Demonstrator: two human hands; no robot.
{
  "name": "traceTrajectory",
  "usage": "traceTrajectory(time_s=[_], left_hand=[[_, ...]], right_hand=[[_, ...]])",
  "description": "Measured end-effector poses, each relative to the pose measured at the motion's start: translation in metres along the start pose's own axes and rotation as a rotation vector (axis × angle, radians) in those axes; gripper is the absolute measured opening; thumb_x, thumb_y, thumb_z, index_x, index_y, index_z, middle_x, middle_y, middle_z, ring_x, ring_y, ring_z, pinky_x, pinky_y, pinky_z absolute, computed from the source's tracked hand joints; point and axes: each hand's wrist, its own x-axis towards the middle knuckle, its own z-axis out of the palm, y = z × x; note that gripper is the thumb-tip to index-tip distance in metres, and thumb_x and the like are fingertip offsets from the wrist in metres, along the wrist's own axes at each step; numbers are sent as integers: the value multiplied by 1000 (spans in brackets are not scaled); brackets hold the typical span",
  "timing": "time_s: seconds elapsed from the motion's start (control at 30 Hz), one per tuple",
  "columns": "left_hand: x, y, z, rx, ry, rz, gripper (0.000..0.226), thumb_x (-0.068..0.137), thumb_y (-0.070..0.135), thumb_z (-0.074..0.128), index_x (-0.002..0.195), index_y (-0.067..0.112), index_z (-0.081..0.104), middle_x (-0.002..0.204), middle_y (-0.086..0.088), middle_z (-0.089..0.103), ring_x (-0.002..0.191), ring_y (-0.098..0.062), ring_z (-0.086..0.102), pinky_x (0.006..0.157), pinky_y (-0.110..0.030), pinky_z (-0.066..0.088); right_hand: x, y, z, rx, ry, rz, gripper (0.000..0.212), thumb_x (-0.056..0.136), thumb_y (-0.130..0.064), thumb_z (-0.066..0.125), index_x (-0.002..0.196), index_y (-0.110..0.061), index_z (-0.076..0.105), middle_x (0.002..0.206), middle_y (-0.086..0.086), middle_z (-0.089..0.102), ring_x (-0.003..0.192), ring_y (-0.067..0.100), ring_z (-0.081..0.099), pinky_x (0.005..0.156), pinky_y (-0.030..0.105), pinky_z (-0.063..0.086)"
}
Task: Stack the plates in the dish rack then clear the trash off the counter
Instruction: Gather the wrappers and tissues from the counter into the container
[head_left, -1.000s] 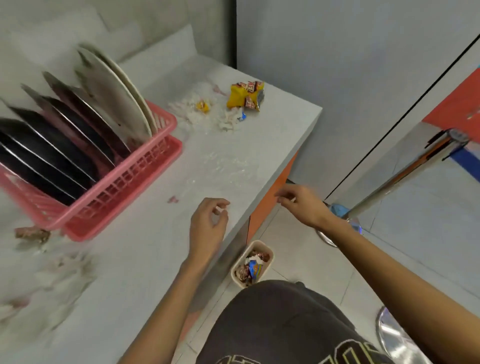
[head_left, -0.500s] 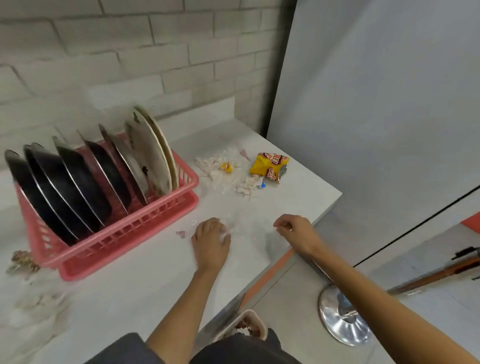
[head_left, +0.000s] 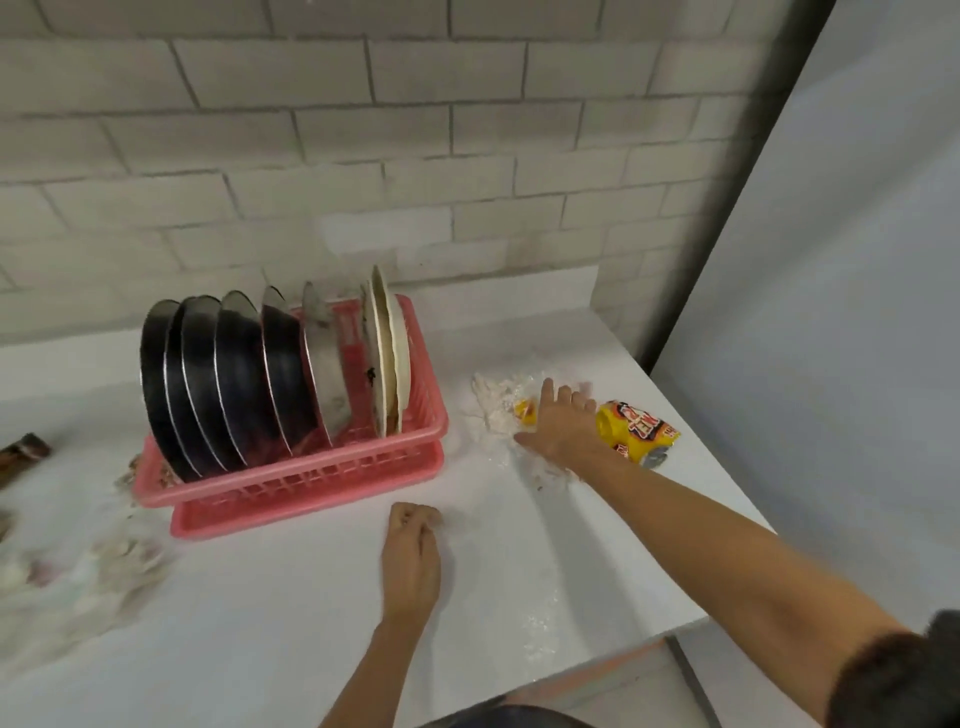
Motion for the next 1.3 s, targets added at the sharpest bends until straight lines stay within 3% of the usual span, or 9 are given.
traceTrajectory(time_s=[0.17, 0.27, 0.47, 0.73, 0.87, 1.0, 1.07, 1.13, 1.3], left_hand=[[1, -2, 2, 35, 4, -42, 22, 81, 36, 45, 83, 16, 53, 91, 4, 46, 78, -4, 53, 67, -17, 39], [1, -5, 4, 72, 14, -41, 13, 86, 29, 53, 86, 16, 53, 93, 3, 46, 78, -11, 55, 69, -25, 45], [2, 7, 2, 37, 85, -78, 22, 84, 36, 53, 73, 19, 45, 80, 1, 46, 68, -15, 49, 61, -27, 39], [-9, 23, -12, -24, 136, -186, 32, 73, -8, 62, 66, 15, 41, 71, -3, 44, 59, -11, 38, 60, -26, 37], [-7, 49, -20, -134, 213, -141, 25, 75, -12, 61, 70, 7, 46, 76, -10, 48, 66, -12, 43, 67, -25, 38], [-5, 75, -21, -425, 282, -278, 10, 79, 3, 58, 77, 11, 53, 91, -8, 60, 80, -16, 57, 74, -36, 49], [-9, 91, -16, -594, 232, -312, 8, 86, -2, 55, 86, 6, 55, 101, -2, 66, 96, -14, 65, 82, -35, 56], [-16, 110, -10, -736, 150, -375, 10, 92, -3, 50, 88, 6, 52, 95, -7, 68, 90, -20, 68, 72, -35, 57], [-48, 135, -9, -1078, 67, -587, 21, 98, 30, 45, 91, 19, 61, 81, 0, 65, 80, -13, 61, 67, -29, 44]], right_hand=[[13, 5, 17, -5, 28, -76, 62, 86, -41, 64, 133, -11, 38, 132, 14, 46, 122, 34, 46, 101, 46, 37], [16, 10, 21, 7, 98, -131, 42, 93, -30, 54, 129, -12, 44, 128, 11, 53, 120, 32, 49, 103, 46, 37], [12, 13, -15, 76, 278, -234, 47, 92, -37, 56, 131, -14, 44, 122, 9, 52, 110, 30, 53, 91, 42, 41], [-24, 10, -64, 515, 520, -471, 38, 91, -15, 58, 128, -14, 51, 111, 2, 56, 96, 19, 54, 85, 36, 42], [-49, -1, -81, 907, 412, -526, 27, 83, 3, 53, 106, -10, 59, 86, -7, 54, 76, 5, 49, 71, 19, 42], [-82, -18, -75, 1102, 274, -520, 16, 77, 10, 50, 79, -6, 54, 75, -4, 51, 69, 7, 45, 64, 24, 39], [-101, -28, -59, 1103, 202, -567, 19, 82, 8, 49, 77, -10, 53, 79, -1, 50, 72, 10, 47, 64, 28, 41], [-123, -39, -40, 1096, 119, -623, 19, 87, 4, 48, 80, -12, 54, 85, 0, 49, 76, 14, 51, 66, 29, 43], [-173, -57, 0, 1183, 36, -476, 26, 83, 11, 51, 86, -12, 61, 90, -3, 53, 84, 11, 57, 74, 18, 46]])
